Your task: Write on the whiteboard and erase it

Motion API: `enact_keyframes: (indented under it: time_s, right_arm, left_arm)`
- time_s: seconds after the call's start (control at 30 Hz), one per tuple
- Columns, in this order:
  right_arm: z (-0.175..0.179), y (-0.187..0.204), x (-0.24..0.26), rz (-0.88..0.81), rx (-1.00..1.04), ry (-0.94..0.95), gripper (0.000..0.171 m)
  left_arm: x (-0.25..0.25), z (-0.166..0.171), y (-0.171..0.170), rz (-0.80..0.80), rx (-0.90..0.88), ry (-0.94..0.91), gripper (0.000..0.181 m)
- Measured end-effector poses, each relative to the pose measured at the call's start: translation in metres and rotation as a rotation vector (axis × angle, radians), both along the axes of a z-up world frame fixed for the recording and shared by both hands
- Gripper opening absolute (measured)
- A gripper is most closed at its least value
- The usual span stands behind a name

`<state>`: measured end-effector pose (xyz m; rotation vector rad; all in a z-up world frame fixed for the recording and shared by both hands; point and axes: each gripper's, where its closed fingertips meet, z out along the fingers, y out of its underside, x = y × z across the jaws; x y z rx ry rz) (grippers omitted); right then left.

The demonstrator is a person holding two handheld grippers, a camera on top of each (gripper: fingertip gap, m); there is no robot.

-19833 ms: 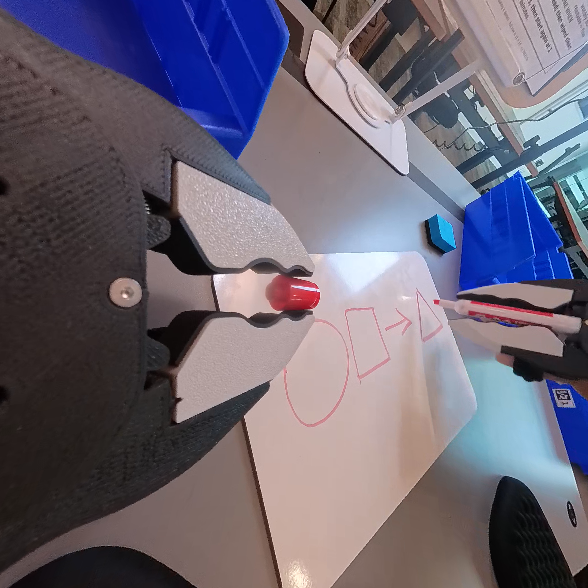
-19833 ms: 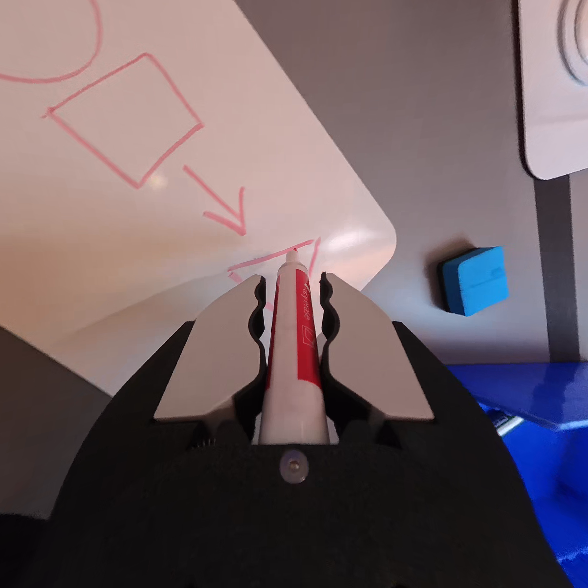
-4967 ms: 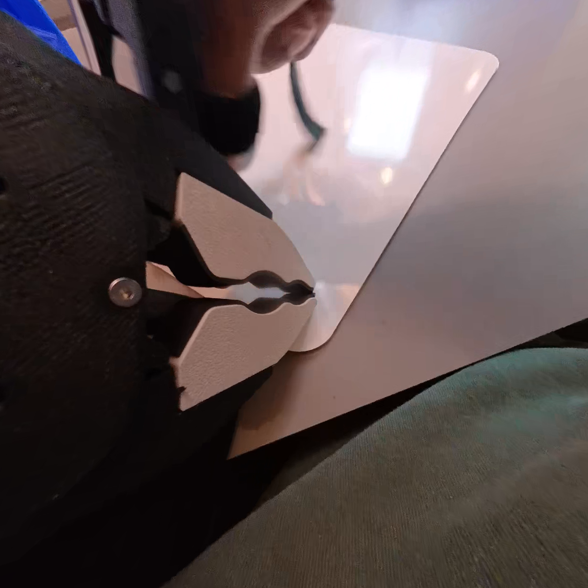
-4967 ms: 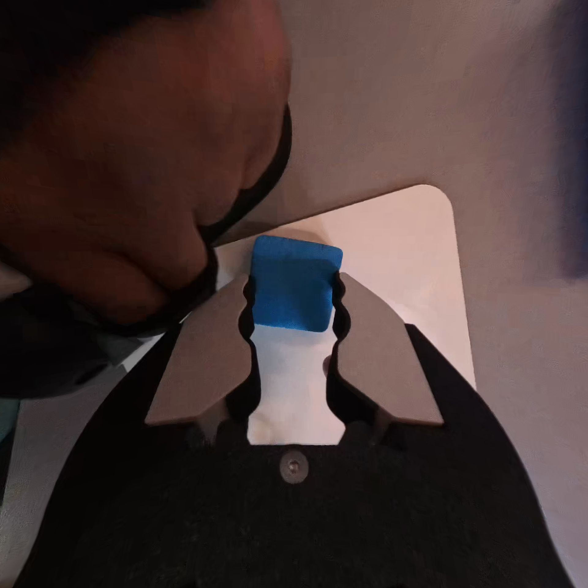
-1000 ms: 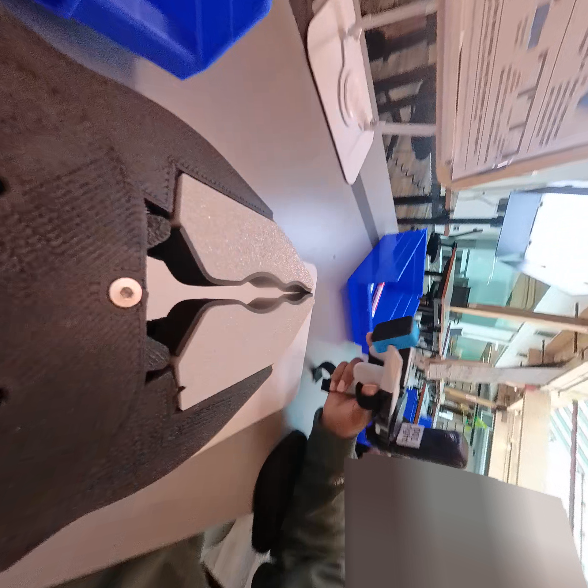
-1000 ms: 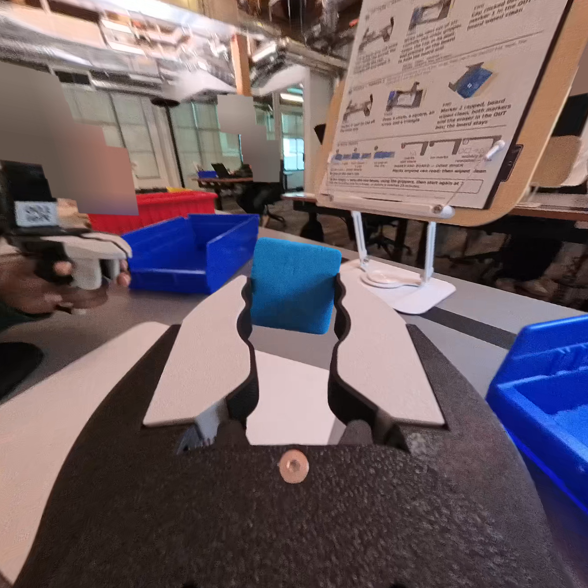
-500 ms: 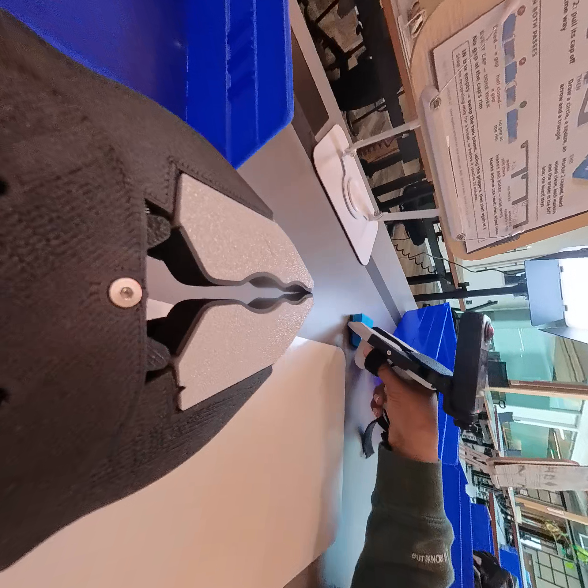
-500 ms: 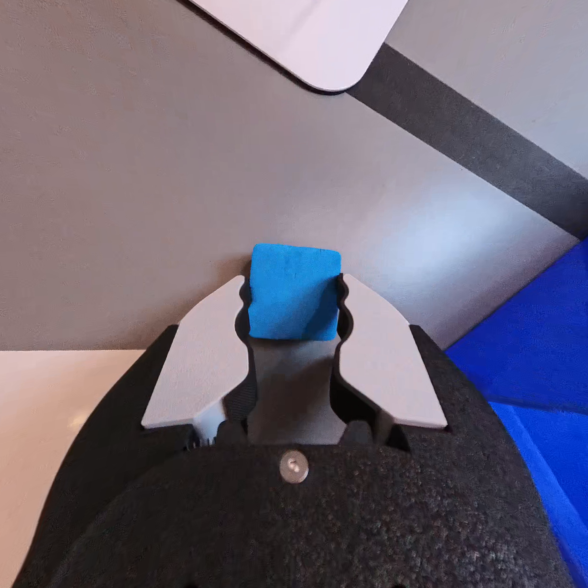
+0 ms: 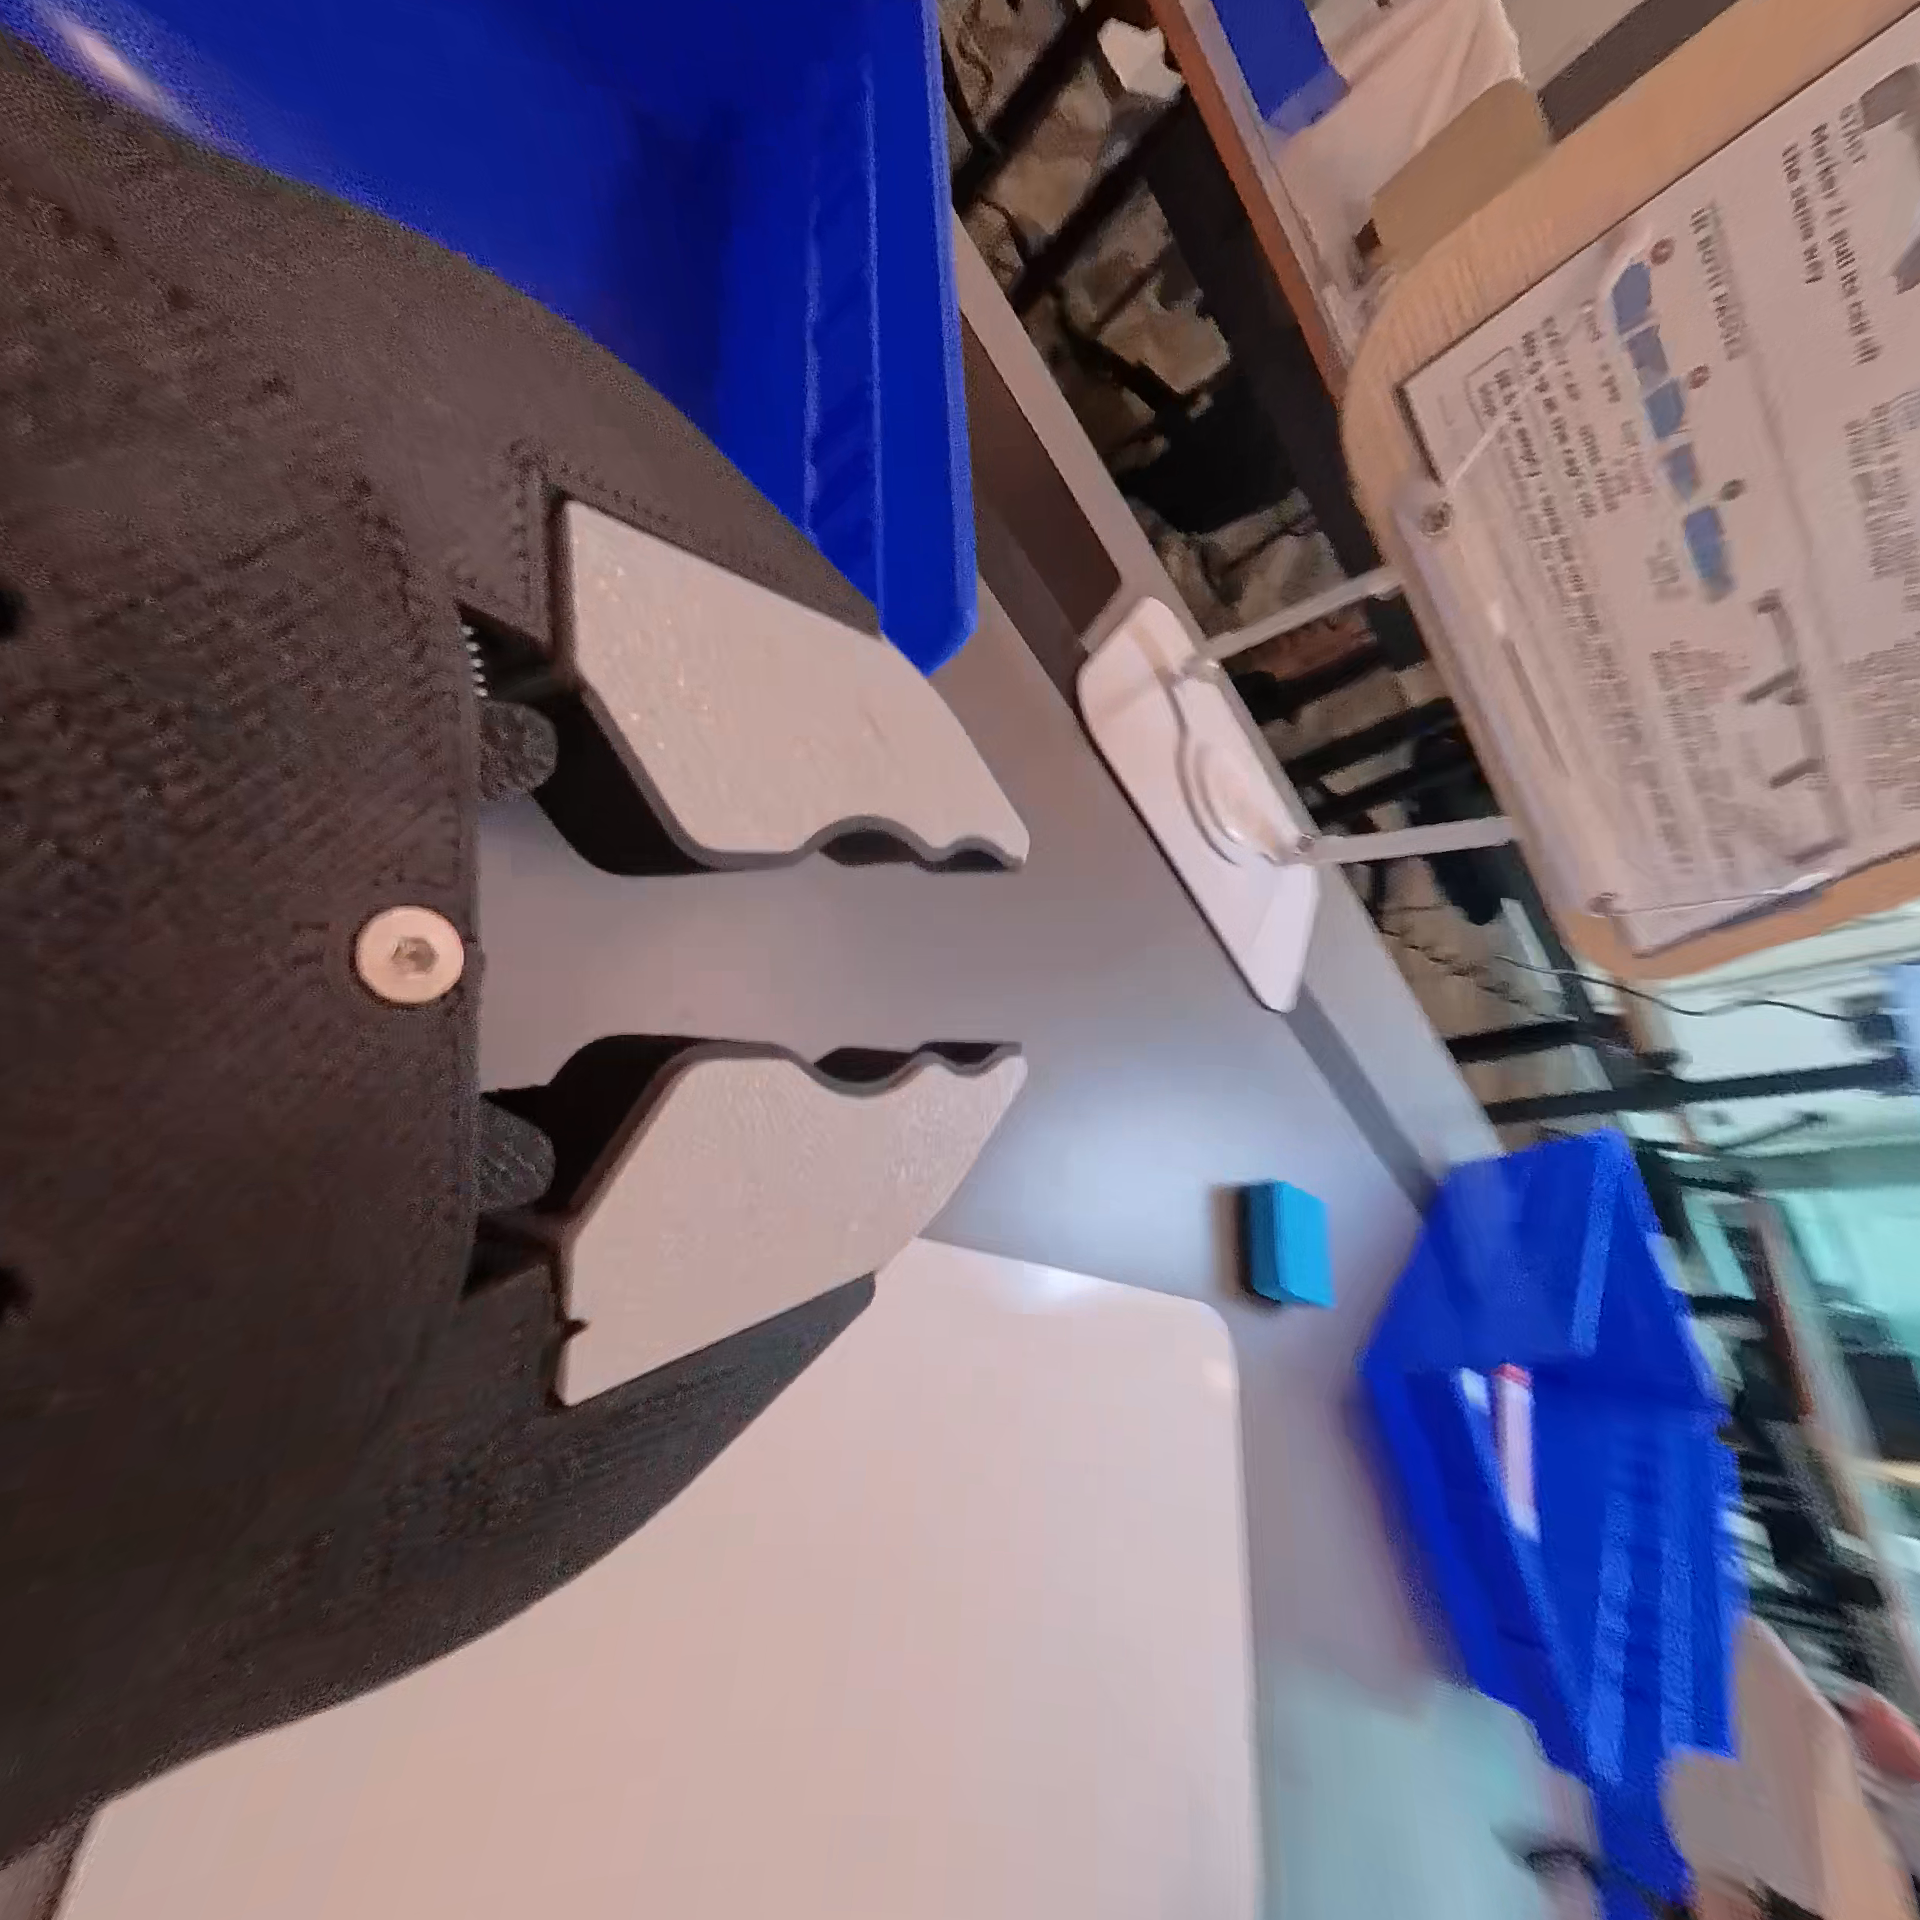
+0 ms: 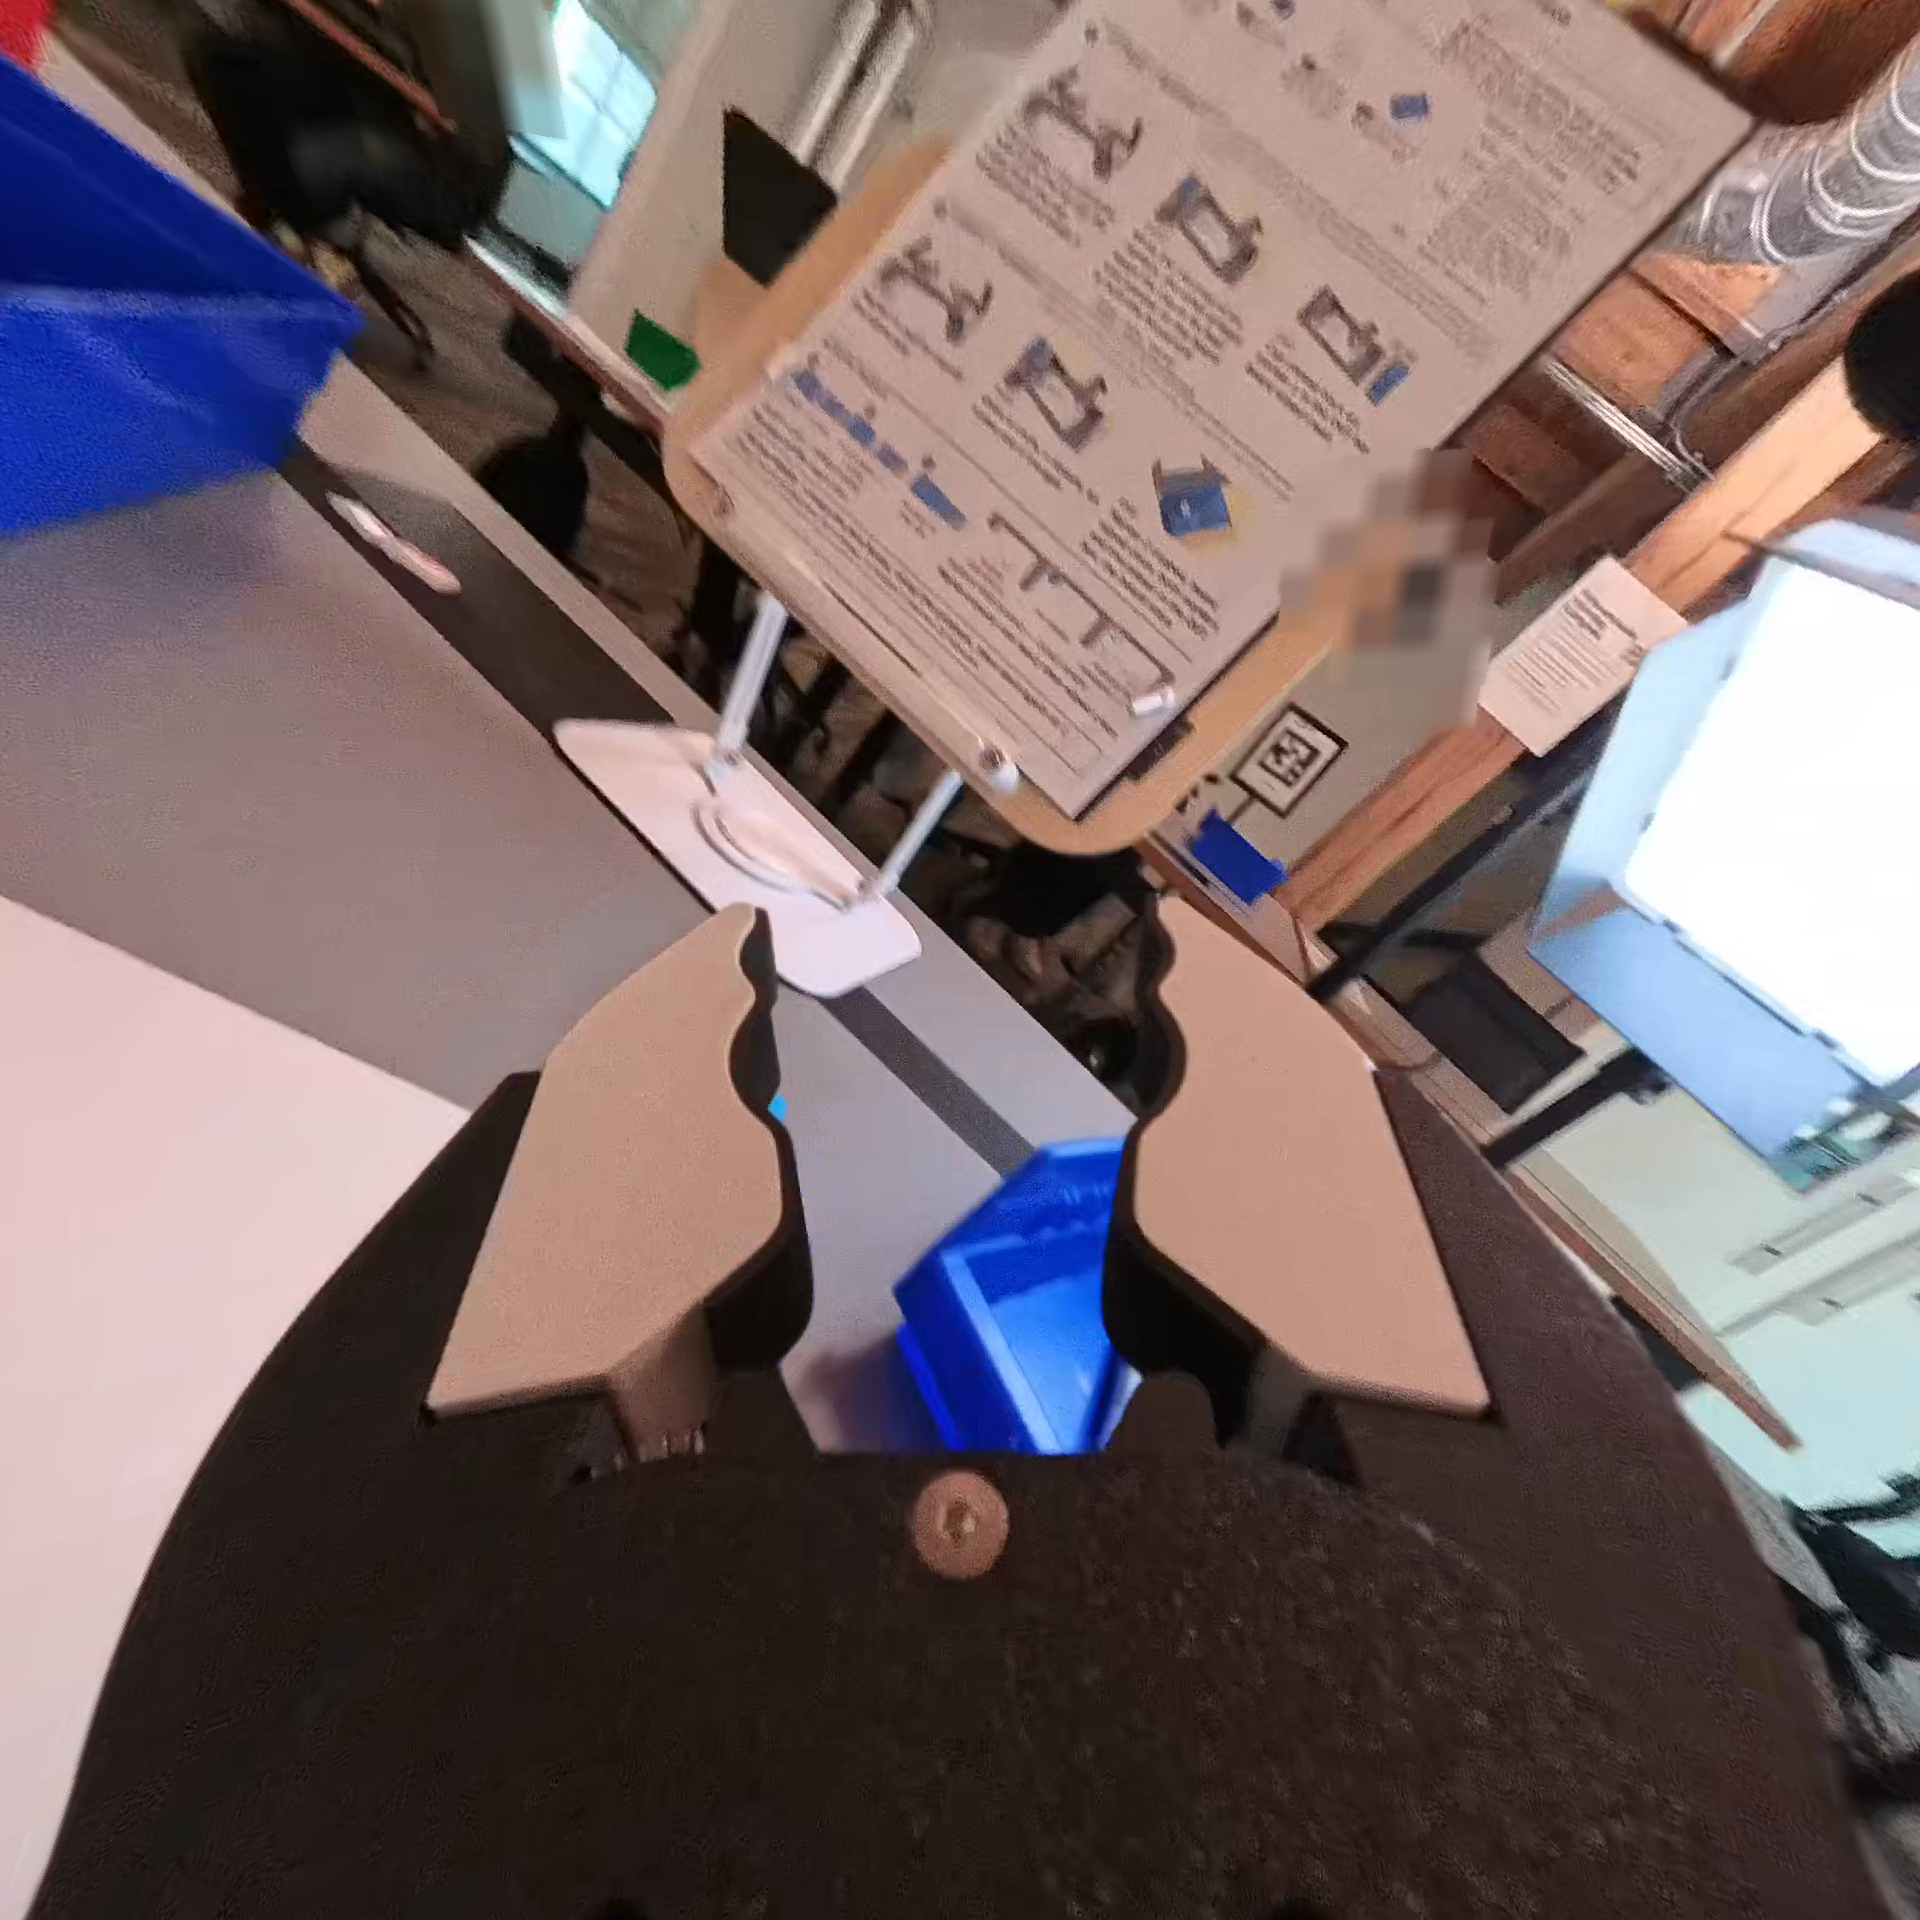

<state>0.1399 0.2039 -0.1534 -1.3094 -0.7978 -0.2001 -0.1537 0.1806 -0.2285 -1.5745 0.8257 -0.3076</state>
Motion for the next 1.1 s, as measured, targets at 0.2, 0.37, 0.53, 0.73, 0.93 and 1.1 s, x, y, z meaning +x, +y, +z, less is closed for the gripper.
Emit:
enact_keyframes:
  time_s: [0.2,0.37,0.53,0.73,0.93,1.1]
  right_arm:
    - [-0.089,0.036,0.087,-0.284,-0.358,-0.434,0.073]
    - [-0.136,0.038,0.14,-0.419,-0.688,-0.468,0.083]
    - [-0.153,0.044,0.162,-0.451,-0.772,-0.571,0.074]
    - [-0.165,0.059,0.169,-0.426,-0.835,-0.684,0.052]
    - [-0.161,0.032,0.156,-0.316,-0.782,-0.762,0.03]
    - [-0.144,-0.029,0.117,-0.213,-0.687,-0.761,0.03]
  left_arm:
    - [-0.067,-0.048,0.025,0.247,-0.174,0.441,0.062]
    - [-0.122,-0.085,0.019,0.37,-0.343,0.689,0.06]
    - [-0.132,-0.097,0.014,0.337,-0.425,0.746,0.038]
    - [-0.134,-0.097,0.015,0.305,-0.385,0.84,0.034]
    - [-0.134,-0.095,0.015,0.283,-0.292,0.899,0.032]
    - [-0.13,-0.083,0.014,0.299,-0.186,0.923,0.032]
